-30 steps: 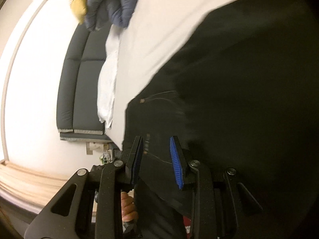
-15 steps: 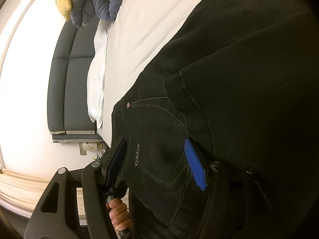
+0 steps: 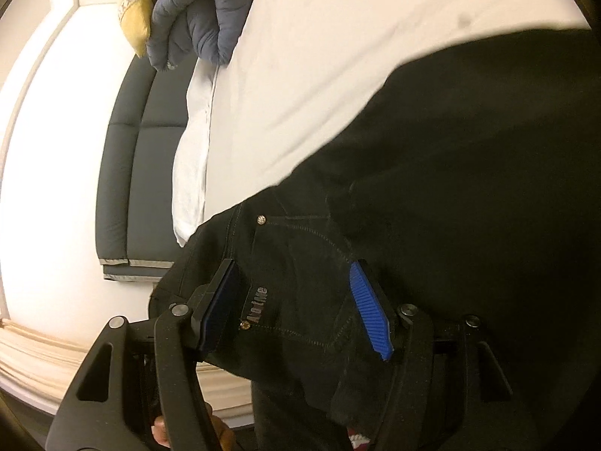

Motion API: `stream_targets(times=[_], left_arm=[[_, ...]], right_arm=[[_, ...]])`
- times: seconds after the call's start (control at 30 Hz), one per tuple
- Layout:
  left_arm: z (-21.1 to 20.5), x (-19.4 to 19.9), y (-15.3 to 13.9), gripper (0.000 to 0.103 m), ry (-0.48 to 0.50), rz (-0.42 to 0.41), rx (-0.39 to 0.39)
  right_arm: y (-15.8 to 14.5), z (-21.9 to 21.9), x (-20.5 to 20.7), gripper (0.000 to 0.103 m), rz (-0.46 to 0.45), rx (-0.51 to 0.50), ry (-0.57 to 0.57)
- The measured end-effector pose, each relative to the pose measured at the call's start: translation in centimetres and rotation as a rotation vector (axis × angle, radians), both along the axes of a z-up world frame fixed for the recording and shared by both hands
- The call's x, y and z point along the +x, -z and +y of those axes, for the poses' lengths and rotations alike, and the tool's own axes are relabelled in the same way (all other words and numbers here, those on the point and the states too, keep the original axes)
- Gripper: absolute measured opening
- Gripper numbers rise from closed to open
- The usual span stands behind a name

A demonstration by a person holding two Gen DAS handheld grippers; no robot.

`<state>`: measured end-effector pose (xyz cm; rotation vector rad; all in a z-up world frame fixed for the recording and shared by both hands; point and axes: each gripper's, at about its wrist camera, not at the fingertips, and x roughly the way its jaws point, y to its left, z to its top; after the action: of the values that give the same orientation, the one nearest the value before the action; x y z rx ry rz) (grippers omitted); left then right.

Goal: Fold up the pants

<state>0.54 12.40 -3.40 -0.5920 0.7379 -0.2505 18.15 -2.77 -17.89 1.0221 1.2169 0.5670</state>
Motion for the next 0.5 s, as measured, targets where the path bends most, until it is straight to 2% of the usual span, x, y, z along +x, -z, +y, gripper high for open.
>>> stream_targets(times=[0.1,0.23,0.33,0.5], left_arm=[[-6.9,0.2,-0.8,0.017,0.138,-0.033,0.136],[-14.0,-0.9,0.7,0.017,0.275,-0.032,0.277],[-17.2,-1.5,2.0,0.017,0.344,-0.022,0.362],[-19.6,-2.5,2.4,0.017,0.383,-0.047,0.504]], right_arm=[[-1.5,-2.4,0.0,0.061,-0.04,0.048,-0.007],[-2.5,-5.0,-0.2,0.065,-0.06,0.104,-0.014],[-2.9,-6.4,-0.8,0.067,-0.089,0.102,-0.034],[-3.1,-7.5,-1.4,0.067,-0.104,-0.013,-0.07]])
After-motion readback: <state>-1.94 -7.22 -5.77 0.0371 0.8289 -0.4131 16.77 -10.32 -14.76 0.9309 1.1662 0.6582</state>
